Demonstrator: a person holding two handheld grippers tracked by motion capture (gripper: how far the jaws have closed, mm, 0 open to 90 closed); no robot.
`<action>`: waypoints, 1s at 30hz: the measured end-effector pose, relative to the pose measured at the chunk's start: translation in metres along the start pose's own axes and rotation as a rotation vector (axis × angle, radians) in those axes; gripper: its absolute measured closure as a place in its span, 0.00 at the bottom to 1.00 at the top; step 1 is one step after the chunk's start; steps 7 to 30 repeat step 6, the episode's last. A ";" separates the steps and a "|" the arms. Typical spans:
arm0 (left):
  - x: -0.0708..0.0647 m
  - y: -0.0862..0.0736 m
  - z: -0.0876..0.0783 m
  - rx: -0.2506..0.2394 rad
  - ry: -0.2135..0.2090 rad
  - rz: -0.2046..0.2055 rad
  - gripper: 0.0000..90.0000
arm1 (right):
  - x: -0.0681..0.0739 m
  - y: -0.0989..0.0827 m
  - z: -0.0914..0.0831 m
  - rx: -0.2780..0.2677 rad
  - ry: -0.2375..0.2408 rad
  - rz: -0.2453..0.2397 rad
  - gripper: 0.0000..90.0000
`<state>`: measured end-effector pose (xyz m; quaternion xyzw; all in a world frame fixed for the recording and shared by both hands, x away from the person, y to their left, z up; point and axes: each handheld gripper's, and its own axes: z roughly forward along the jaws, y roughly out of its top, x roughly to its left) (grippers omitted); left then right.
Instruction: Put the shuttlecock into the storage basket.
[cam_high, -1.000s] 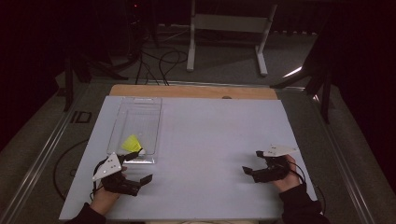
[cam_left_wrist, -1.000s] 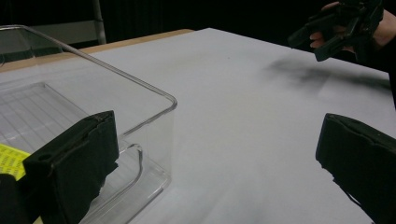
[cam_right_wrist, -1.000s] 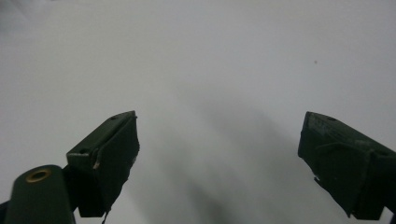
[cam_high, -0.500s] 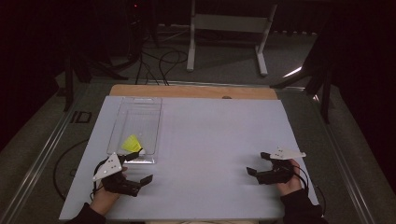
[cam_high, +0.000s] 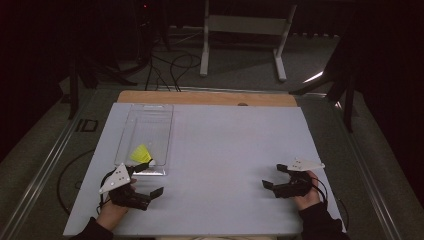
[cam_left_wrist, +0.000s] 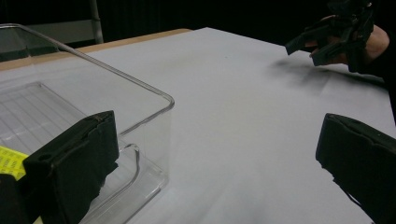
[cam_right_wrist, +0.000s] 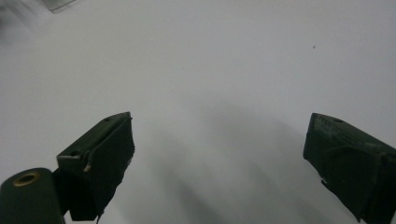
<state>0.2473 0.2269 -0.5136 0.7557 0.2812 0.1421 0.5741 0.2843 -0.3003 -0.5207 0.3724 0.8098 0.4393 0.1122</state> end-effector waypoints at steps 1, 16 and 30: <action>0.000 0.000 0.000 0.000 0.000 -0.001 0.00 | 0.000 0.000 0.000 -0.001 0.006 0.002 0.10; 0.000 0.000 0.000 0.005 -0.001 0.003 0.00 | 0.000 0.000 0.000 -0.002 0.003 0.002 0.10; 0.000 0.000 0.000 0.005 -0.001 0.003 0.00 | 0.000 0.000 0.000 -0.002 0.003 0.002 0.10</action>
